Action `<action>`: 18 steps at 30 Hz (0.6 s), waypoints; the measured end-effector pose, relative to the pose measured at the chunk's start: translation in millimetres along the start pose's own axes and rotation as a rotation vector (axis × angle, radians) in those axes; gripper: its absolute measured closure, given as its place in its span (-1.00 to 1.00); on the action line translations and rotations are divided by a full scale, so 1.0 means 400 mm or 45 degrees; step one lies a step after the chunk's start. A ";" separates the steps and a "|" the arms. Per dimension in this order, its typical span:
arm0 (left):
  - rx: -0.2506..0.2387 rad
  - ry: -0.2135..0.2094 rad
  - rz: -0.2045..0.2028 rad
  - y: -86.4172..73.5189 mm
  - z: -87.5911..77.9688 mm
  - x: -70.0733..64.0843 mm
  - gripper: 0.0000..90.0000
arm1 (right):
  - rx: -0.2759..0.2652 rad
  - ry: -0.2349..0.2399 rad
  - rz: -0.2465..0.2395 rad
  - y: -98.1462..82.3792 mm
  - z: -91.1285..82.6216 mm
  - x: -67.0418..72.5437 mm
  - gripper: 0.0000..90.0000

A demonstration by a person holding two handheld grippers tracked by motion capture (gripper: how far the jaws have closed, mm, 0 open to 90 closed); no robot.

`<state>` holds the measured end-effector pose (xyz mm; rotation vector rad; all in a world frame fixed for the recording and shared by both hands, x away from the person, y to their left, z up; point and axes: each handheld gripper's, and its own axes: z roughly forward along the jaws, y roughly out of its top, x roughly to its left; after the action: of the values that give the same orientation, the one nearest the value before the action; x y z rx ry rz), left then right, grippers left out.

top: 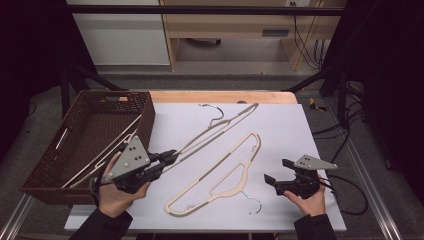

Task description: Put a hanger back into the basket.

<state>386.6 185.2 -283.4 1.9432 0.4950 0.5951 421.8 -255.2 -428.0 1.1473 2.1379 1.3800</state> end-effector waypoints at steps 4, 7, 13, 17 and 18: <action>-0.011 0.052 0.004 0.017 -0.030 0.044 0.90 | -0.015 -0.013 -0.001 0.002 -0.004 -0.001 -0.86; -0.017 0.095 -0.007 0.018 -0.050 0.078 0.90 | -0.033 -0.007 -0.001 0.004 -0.010 0.000 -0.88; -0.036 0.170 -0.032 0.005 -0.098 0.140 0.90 | -0.034 -0.023 -0.014 0.006 -0.014 -0.001 -0.88; -0.033 0.234 -0.037 -0.009 -0.136 0.175 0.90 | -0.026 -0.027 -0.024 0.005 -0.012 -0.002 -0.89; -0.032 0.251 -0.039 -0.014 -0.146 0.184 0.90 | -0.024 -0.027 -0.025 0.005 -0.012 -0.001 -0.89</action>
<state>409.7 270.9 -252.4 1.8592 0.6359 0.7740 419.9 -258.0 -424.3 1.1262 2.1111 1.3706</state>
